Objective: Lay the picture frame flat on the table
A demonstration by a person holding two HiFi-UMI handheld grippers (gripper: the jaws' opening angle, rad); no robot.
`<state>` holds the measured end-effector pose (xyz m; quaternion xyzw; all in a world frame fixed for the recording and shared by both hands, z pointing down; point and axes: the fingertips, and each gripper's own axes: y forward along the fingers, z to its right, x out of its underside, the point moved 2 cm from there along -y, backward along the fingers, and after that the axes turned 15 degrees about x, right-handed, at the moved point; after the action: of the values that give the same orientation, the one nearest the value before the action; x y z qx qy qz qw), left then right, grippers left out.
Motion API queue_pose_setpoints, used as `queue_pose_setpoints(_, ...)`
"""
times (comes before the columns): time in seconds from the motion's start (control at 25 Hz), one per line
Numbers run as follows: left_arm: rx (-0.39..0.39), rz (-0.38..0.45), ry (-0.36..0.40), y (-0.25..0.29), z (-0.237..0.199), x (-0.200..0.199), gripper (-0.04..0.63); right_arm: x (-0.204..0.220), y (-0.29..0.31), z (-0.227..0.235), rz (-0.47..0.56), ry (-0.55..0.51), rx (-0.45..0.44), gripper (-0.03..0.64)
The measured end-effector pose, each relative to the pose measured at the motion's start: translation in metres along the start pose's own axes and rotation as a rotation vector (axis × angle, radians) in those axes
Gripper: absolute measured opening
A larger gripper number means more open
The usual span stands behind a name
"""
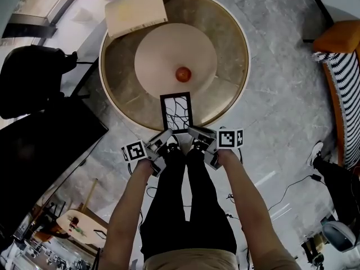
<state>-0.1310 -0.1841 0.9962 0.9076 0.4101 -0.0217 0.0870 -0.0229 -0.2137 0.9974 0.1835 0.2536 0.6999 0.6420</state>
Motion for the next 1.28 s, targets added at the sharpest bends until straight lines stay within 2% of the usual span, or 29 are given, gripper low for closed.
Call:
queue_pose_setpoints(0.24,-0.156,-0.018,0.090,0.000,-0.005,0.004,0.118,0.004,0.005,0.004,0.054,-0.093,0.155,0.089)
queue_pose_setpoints(0.44,-0.321,-0.011,0.242,-0.002,-0.003,0.001,0.141,0.002,0.006,-0.002,0.096,-0.199,0.267,0.097)
queue_pose_setpoints(0.6,-0.418,-0.024,0.313,-0.013,-0.005,0.002,0.146,0.003,0.008,-0.006,0.115,-0.232,0.312,0.124)
queue_pose_setpoints(0.72,-0.482,0.004,0.371,-0.024,-0.003,-0.006,0.149,0.002,0.006,-0.005,0.127,-0.246,0.346,0.132)
queue_pose_setpoints(0.8,-0.484,0.012,0.382,-0.029,-0.002,-0.009,0.150,0.001,0.002,-0.006,0.145,-0.274,0.387,0.140)
queue_pose_setpoints(0.96,-0.446,0.008,0.356,-0.033,-0.003,-0.006,0.149,0.003,-0.005,-0.009,0.182,-0.332,0.462,0.149)
queue_pose_setpoints(1.12,-0.428,0.006,0.360,-0.036,0.002,-0.007,0.149,0.004,-0.004,-0.019,0.204,-0.312,0.450,0.149)
queue_pose_setpoints(1.28,-0.403,-0.018,0.417,-0.037,0.017,-0.005,0.149,0.012,-0.010,-0.030,0.224,-0.328,0.430,0.149)
